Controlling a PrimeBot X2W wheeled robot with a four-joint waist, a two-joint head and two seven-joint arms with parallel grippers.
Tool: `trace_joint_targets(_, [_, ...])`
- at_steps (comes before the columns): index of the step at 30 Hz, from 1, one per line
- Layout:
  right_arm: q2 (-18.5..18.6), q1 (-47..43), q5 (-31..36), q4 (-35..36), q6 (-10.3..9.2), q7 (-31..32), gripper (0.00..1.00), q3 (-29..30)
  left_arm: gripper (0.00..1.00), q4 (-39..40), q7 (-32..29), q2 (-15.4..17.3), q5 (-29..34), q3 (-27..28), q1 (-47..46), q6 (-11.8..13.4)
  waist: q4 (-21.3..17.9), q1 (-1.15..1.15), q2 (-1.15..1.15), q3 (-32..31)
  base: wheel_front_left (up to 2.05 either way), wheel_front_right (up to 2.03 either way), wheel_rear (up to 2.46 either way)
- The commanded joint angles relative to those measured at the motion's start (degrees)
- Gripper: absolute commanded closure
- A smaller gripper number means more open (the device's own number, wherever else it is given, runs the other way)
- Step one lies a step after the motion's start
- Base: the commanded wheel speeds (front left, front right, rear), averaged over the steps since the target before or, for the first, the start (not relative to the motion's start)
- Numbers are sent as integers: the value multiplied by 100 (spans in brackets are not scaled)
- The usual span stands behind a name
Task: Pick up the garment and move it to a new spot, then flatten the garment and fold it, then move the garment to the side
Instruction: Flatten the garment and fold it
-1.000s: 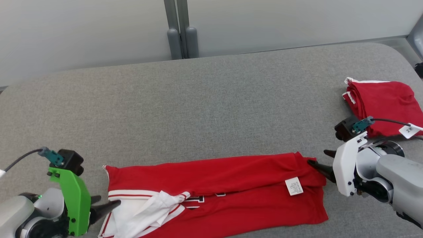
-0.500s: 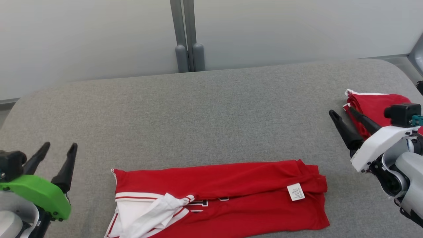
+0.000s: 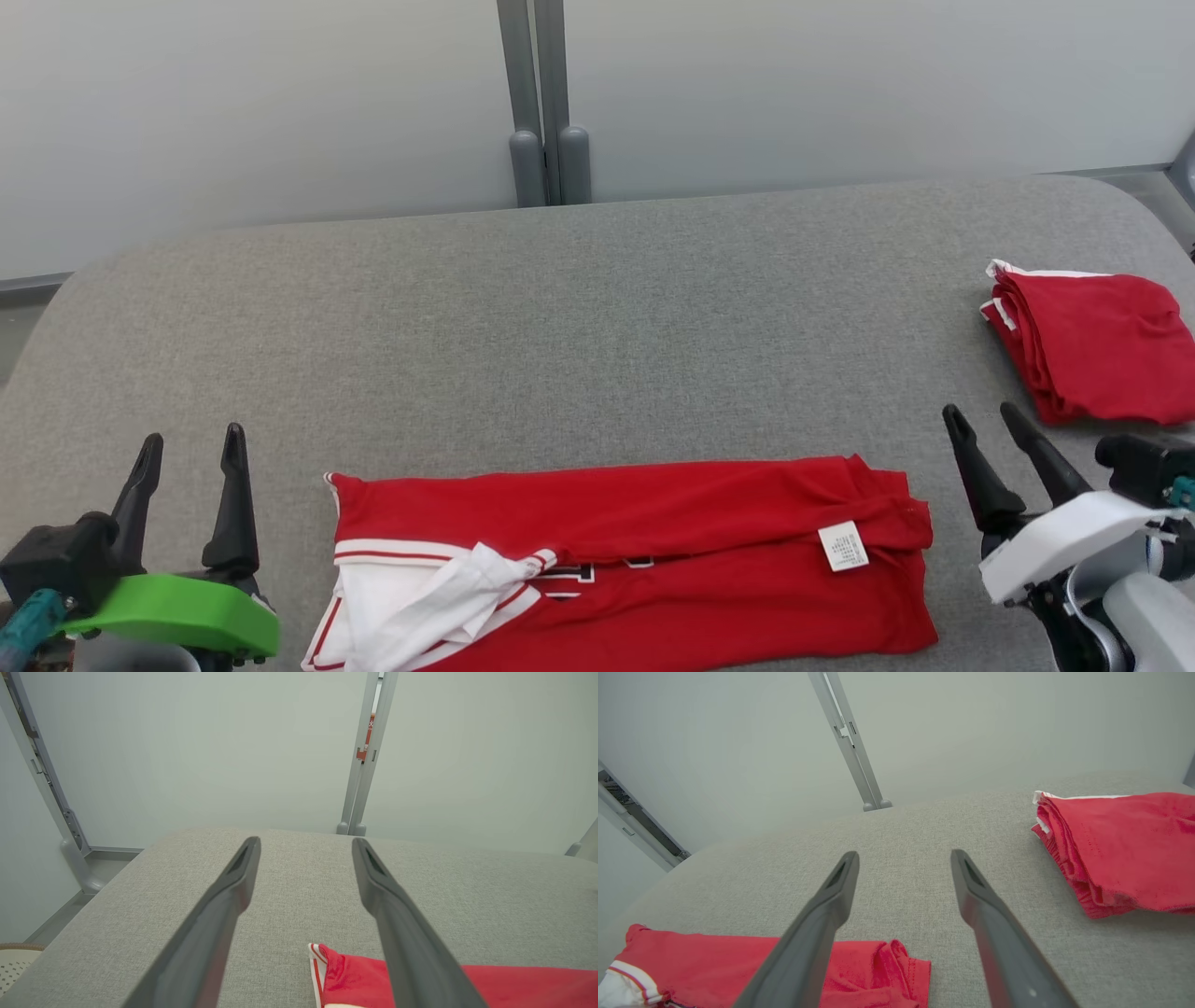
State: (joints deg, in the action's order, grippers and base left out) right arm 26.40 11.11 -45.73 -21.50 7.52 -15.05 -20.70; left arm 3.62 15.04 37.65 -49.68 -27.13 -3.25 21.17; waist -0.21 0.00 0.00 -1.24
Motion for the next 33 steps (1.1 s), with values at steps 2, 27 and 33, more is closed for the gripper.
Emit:
trace_joint_targets(2, [-126, -261, 179, -19, -6, -10, 0, 148, 0, 2, 13, -322, 460, 337, 330, -100, -9, 0, 0, 22, 0, 0, 0])
trace_joint_targets(27, [-1064, -81, 232, -1589, -6, 2554, 0, 595, 0, -962, 14, -1821, 1802, 1233, 469, -1507, 287, 0, 0, 134, 0, 0, 0])
trace_joint_targets(33, [-1385, -41, 48, -1584, -2, 2948, 0, 454, 0, -1134, 14, -1879, 1845, 1208, 404, -1605, 389, 0, 0, 145, 0, 0, 0])
